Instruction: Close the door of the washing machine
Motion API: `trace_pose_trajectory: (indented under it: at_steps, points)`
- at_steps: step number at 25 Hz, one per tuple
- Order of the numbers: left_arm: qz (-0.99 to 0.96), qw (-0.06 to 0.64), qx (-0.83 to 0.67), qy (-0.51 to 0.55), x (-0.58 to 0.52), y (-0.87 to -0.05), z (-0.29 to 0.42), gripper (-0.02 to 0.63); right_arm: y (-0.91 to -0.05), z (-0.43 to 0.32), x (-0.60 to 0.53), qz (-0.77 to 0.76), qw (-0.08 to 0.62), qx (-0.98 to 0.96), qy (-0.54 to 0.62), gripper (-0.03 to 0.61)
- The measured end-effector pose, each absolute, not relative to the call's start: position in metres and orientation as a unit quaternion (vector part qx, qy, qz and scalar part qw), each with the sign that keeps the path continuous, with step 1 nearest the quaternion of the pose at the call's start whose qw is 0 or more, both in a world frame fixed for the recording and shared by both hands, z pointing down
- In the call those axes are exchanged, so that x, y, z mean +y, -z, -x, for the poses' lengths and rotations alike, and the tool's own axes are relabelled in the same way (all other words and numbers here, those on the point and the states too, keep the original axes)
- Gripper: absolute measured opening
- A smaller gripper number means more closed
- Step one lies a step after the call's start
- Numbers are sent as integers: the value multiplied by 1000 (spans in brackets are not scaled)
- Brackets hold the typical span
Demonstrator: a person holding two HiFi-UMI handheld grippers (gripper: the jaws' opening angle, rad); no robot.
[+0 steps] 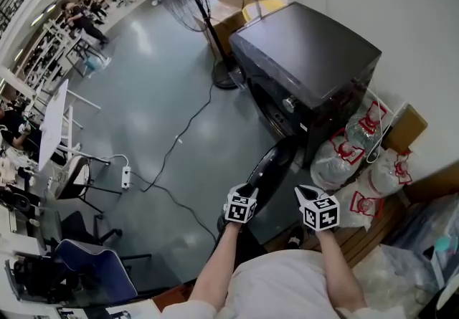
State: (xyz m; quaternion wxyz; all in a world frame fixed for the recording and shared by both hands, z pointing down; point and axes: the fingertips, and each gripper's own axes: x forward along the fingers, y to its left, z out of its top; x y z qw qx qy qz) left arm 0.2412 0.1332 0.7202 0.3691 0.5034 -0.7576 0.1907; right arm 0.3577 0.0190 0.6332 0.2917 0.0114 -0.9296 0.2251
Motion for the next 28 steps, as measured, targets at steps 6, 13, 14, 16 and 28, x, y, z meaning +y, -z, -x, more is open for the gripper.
trace_pose_trajectory:
  at_steps: [6, 13, 14, 16, 28]
  points:
    - [-493, 370, -765, -188, 136, -721, -237, 135, -641, -357, 17, -17, 292, -928, -231, 3]
    - [-490, 368, -766, -195, 137, -721, -228, 133, -646, -339, 19, 34, 291, -936, -194, 3]
    - [-492, 369, -764, -197, 137, -721, -227, 133, -646, -334, 20, 42, 288, -939, -184, 3]
    - [-495, 370, -761, -201, 137, -721, -224, 135, -645, -322, 21, 60, 283, -943, -162, 3]
    - [-498, 362, -766, -186, 138, -722, -212, 137, -641, -231, 24, 182, 310, -933, 10, 2]
